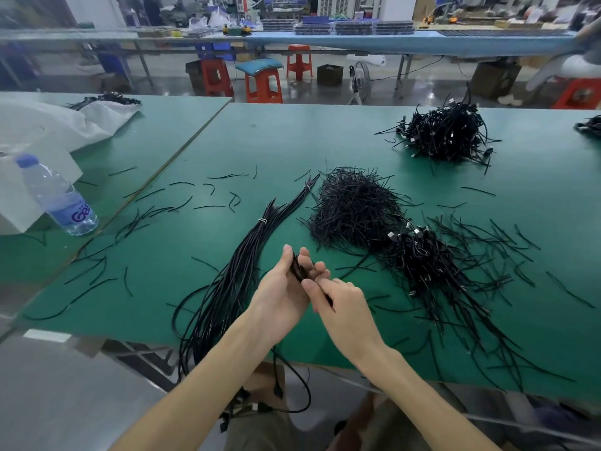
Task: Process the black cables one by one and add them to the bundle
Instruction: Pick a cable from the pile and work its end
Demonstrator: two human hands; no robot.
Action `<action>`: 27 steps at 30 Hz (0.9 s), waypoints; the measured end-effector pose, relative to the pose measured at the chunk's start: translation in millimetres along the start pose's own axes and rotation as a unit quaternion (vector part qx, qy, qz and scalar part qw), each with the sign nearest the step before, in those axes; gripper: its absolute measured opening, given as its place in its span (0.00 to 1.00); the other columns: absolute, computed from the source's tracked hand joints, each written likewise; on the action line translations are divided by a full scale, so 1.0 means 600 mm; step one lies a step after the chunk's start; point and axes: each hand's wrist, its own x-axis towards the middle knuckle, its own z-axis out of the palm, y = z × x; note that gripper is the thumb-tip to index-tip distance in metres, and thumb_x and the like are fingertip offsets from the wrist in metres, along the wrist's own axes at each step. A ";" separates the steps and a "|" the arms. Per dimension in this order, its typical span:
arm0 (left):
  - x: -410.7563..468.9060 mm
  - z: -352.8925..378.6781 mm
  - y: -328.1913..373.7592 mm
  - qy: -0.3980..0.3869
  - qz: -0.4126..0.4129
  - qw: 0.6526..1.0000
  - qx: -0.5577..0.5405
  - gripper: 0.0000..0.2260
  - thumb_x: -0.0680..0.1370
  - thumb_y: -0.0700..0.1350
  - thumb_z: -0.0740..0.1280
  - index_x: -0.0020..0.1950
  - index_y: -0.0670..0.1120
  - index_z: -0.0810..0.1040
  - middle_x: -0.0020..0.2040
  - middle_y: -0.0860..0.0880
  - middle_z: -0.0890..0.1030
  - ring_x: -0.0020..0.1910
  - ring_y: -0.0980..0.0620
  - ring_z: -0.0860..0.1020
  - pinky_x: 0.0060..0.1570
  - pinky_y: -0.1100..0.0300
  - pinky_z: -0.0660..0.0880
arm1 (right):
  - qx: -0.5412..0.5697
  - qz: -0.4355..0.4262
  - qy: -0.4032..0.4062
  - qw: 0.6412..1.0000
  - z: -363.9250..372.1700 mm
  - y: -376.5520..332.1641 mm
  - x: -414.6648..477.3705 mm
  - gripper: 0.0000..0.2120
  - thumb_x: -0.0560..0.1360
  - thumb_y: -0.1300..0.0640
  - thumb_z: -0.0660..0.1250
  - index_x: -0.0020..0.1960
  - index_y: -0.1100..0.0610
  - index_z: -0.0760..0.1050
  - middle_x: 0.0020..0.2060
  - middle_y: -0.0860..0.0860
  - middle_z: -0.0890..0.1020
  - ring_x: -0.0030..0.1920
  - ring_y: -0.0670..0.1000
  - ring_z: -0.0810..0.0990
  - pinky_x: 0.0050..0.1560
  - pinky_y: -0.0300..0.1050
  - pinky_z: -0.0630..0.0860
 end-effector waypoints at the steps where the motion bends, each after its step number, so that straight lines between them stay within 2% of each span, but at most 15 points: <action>1: 0.002 0.001 0.002 0.002 0.004 1.000 -0.011 0.18 0.86 0.56 0.58 0.46 0.46 0.77 0.32 0.53 0.74 0.31 0.50 0.77 0.46 0.56 0.75 | -0.024 0.000 -0.013 1.000 -0.001 0.005 -0.001 0.20 0.84 0.46 0.60 0.35 0.51 0.71 0.31 0.48 0.75 0.37 0.52 0.71 0.48 0.49 0.68; 4: 0.009 -0.004 0.005 0.017 0.017 0.999 -0.027 0.18 0.86 0.56 0.57 0.42 0.47 0.73 0.30 0.54 0.63 0.26 0.54 0.63 0.35 0.60 0.68 | -0.113 -0.002 -0.030 0.993 -0.003 0.010 -0.004 0.20 0.83 0.45 0.60 0.38 0.55 0.75 0.33 0.49 0.74 0.38 0.50 0.69 0.45 0.45 0.63; 6: 0.013 -0.010 0.003 0.020 0.035 0.999 -0.005 0.19 0.86 0.56 0.57 0.40 0.48 0.71 0.29 0.54 0.61 0.25 0.54 0.60 0.33 0.61 0.64 | -0.129 0.021 -0.031 0.991 -0.007 0.011 -0.003 0.17 0.82 0.43 0.62 0.42 0.55 0.74 0.34 0.47 0.73 0.38 0.48 0.68 0.45 0.44 0.62; 8: 0.015 -0.016 0.003 0.016 0.053 0.998 0.032 0.19 0.86 0.57 0.57 0.40 0.48 0.70 0.29 0.54 0.61 0.26 0.54 0.60 0.33 0.61 0.61 | -0.127 0.035 -0.043 0.990 -0.009 0.010 0.000 0.13 0.81 0.43 0.64 0.51 0.53 0.73 0.36 0.43 0.73 0.39 0.47 0.70 0.45 0.46 0.66; 9: 0.015 -0.019 0.002 0.011 0.057 0.997 0.052 0.19 0.85 0.58 0.57 0.39 0.48 0.70 0.29 0.54 0.60 0.26 0.55 0.60 0.32 0.62 0.61 | -0.109 0.043 -0.056 0.992 -0.009 0.010 0.003 0.13 0.81 0.44 0.65 0.57 0.52 0.72 0.40 0.43 0.75 0.41 0.48 0.73 0.46 0.46 0.70; 11: 0.016 -0.020 -0.001 0.003 0.064 0.995 0.082 0.19 0.85 0.59 0.58 0.39 0.49 0.71 0.29 0.54 0.61 0.25 0.56 0.61 0.29 0.63 0.65 | -0.040 0.057 -0.092 0.993 -0.008 0.011 0.009 0.20 0.82 0.48 0.65 0.71 0.51 0.66 0.53 0.45 0.78 0.44 0.45 0.73 0.52 0.45 0.75; 13: 0.015 -0.021 -0.002 -0.003 0.070 0.993 0.095 0.19 0.84 0.59 0.59 0.39 0.48 0.71 0.29 0.54 0.64 0.25 0.56 0.63 0.27 0.64 0.70 | 0.038 0.071 -0.128 0.989 -0.003 0.009 0.013 0.28 0.82 0.51 0.65 0.79 0.50 0.59 0.65 0.46 0.73 0.43 0.39 0.71 0.58 0.39 0.74; 14: 0.014 -0.020 -0.004 -0.008 0.070 0.992 0.103 0.19 0.84 0.59 0.59 0.39 0.48 0.71 0.29 0.54 0.65 0.26 0.55 0.65 0.29 0.63 0.73 | 0.077 0.076 -0.136 0.985 -0.002 0.007 0.014 0.30 0.82 0.52 0.66 0.80 0.49 0.57 0.66 0.45 0.72 0.44 0.38 0.73 0.58 0.35 0.72; 17: 0.010 -0.019 -0.015 -0.041 0.057 0.992 0.107 0.19 0.82 0.60 0.62 0.39 0.47 0.73 0.32 0.52 0.68 0.31 0.53 0.71 0.39 0.59 0.78 | 0.157 0.083 -0.116 0.977 -0.001 0.003 0.019 0.26 0.79 0.50 0.71 0.74 0.47 0.67 0.62 0.44 0.76 0.59 0.37 0.75 0.62 0.35 0.72; 18: 0.007 -0.021 -0.019 -0.052 0.054 0.991 0.114 0.19 0.81 0.60 0.62 0.39 0.47 0.74 0.33 0.52 0.70 0.33 0.53 0.73 0.41 0.59 0.79 | 0.157 0.086 -0.099 0.979 0.001 0.003 0.021 0.22 0.78 0.53 0.71 0.70 0.47 0.70 0.59 0.45 0.77 0.59 0.39 0.76 0.62 0.36 0.73; 20: 0.003 -0.025 -0.026 -0.073 0.045 0.987 0.137 0.20 0.82 0.59 0.61 0.39 0.47 0.76 0.34 0.50 0.74 0.36 0.52 0.77 0.45 0.58 0.79 | 0.135 0.097 -0.068 0.984 0.000 0.006 0.022 0.16 0.78 0.57 0.72 0.63 0.49 0.75 0.53 0.48 0.78 0.56 0.43 0.77 0.59 0.39 0.75; 22: -0.001 -0.027 -0.026 -0.087 0.032 0.984 0.155 0.21 0.84 0.57 0.59 0.40 0.45 0.79 0.37 0.47 0.77 0.39 0.50 0.79 0.47 0.58 0.80 | 0.138 0.104 -0.055 0.983 0.000 0.010 0.020 0.11 0.78 0.58 0.71 0.59 0.49 0.78 0.51 0.50 0.80 0.53 0.45 0.80 0.55 0.38 0.76; 24: -0.005 -0.024 -0.019 -0.098 0.028 0.974 0.202 0.20 0.85 0.54 0.58 0.43 0.43 0.79 0.40 0.44 0.79 0.40 0.48 0.80 0.43 0.56 0.79 | 0.153 0.110 -0.044 0.981 -0.003 0.014 0.019 0.09 0.78 0.59 0.71 0.58 0.50 0.80 0.46 0.50 0.83 0.46 0.46 0.83 0.43 0.35 0.78; 26: -0.010 -0.019 -0.007 -0.109 0.031 0.954 0.276 0.18 0.86 0.51 0.58 0.48 0.40 0.80 0.43 0.43 0.82 0.41 0.47 0.81 0.40 0.55 0.78 | 0.186 0.121 -0.034 0.974 -0.006 0.017 0.017 0.10 0.78 0.58 0.72 0.56 0.45 0.81 0.40 0.47 0.85 0.37 0.45 0.83 0.33 0.34 0.76; 27: -0.012 -0.017 -0.002 -0.115 0.030 0.945 0.303 0.17 0.86 0.49 0.58 0.50 0.39 0.80 0.45 0.42 0.82 0.43 0.47 0.81 0.42 0.55 0.79 | 0.198 0.120 -0.033 0.972 -0.008 0.019 0.016 0.13 0.78 0.57 0.73 0.55 0.40 0.80 0.39 0.45 0.85 0.35 0.43 0.82 0.33 0.34 0.76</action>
